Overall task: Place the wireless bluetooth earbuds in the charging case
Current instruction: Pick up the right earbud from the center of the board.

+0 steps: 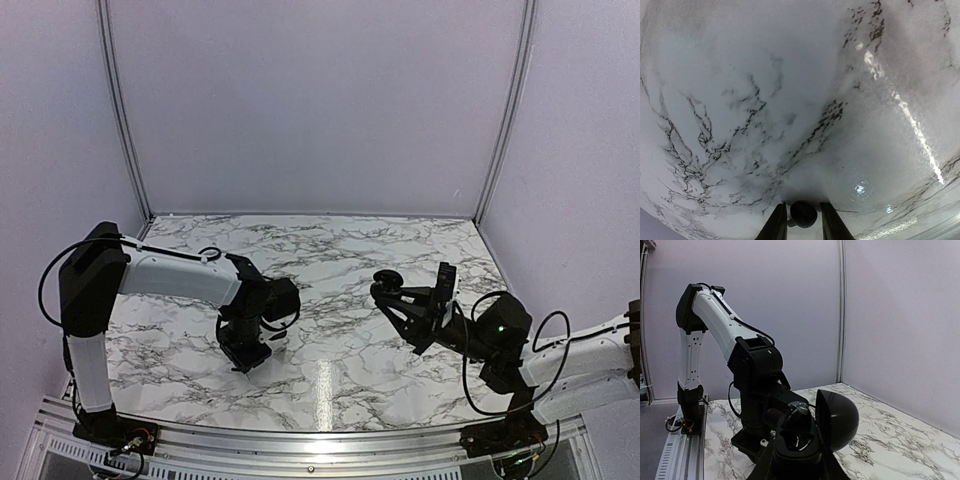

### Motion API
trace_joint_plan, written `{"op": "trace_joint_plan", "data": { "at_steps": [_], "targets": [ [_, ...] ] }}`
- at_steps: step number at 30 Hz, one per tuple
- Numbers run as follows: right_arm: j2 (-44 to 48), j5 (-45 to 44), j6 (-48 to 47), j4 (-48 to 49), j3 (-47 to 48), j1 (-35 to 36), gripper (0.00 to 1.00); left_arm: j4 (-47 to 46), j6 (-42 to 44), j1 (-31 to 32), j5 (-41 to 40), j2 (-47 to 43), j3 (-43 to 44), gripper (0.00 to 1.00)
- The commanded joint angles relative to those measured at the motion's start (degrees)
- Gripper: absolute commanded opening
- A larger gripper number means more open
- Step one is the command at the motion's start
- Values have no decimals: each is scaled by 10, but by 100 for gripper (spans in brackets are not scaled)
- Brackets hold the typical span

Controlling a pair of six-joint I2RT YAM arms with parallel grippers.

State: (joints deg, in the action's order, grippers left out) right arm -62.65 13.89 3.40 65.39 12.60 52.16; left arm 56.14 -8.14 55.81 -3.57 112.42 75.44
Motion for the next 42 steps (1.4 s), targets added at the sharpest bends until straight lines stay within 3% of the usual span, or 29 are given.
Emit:
{"op": "trace_joint_plan", "data": {
  "at_steps": [1,17,26,34,42],
  "targets": [
    [9,-8,0,-6,-3,-4,0,36,15,6,-18,49,-6,27],
    [26,-13,-3,-21,-4,-4,0,34,31,7,-10,71,4,20],
    [22,-18,-12,-26,5,-4,0,-11,30,0,-5,-34,12,15],
    [14,-24,-47,-24,18,-4,0,-135,10,-18,4,-176,1,13],
    [-42,-32,-125,60,33,5,0,-395,-18,-16,94,-374,-89,13]
  ]
}}
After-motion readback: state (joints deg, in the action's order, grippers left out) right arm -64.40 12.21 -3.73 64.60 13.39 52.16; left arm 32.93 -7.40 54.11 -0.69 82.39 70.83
